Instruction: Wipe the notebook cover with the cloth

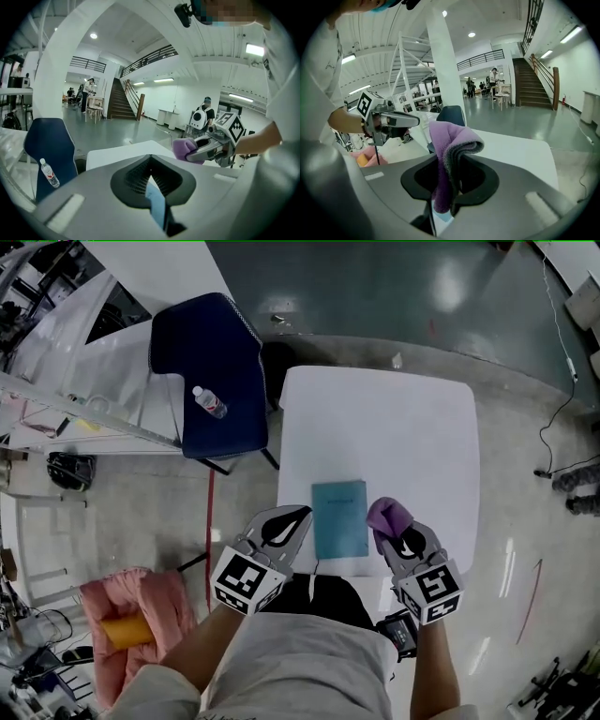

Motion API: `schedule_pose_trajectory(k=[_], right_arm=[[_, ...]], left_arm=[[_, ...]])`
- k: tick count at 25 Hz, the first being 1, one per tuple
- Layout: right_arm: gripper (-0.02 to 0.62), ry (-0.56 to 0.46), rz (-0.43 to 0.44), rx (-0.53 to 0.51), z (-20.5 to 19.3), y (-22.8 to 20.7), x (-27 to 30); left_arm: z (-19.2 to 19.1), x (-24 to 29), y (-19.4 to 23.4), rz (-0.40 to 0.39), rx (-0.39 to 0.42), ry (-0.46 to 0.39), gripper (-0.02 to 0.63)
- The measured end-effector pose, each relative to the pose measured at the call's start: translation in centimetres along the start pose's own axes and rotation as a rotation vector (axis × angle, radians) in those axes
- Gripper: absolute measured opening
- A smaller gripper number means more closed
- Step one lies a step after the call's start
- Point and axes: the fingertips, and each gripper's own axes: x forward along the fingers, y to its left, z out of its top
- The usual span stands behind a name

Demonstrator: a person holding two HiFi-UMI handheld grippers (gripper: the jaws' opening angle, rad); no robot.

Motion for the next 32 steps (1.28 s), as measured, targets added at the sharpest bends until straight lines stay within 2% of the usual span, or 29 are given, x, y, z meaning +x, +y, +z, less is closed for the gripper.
schedule_pose_trajectory(k=[4, 7, 12, 21, 32], right_arm=[[0.107, 0.049, 0.004, -0.008, -1.7, -0.4, 2.0], [0.107, 0.069, 0.014, -0.010, -2.4, -0.5, 4.1], [0.107, 0.140, 0.005, -0.080, -3.9, -1.2, 6.3], [0.107, 0.199, 0.007, -0.156, -5.9, -3.1, 10.9], [0.109, 0.337, -0.019, -0.373, -8.4, -5.3, 13.8]], left_arm=[[-1.9, 1.1, 1.3, 0.003, -0.030, 0.019, 0.000], [-3.5, 2.0, 2.0, 0.004, -0.019, 0.046, 0.000], [-5.5, 3.1, 1.8, -0.036, -0.027, 0.071, 0.000], [-9.0, 5.2, 4.5, -0.025, -0.050, 0.084, 0.000], [-11.8, 6.5, 6.4, 0.022, -0.124, 0.099, 0.000]])
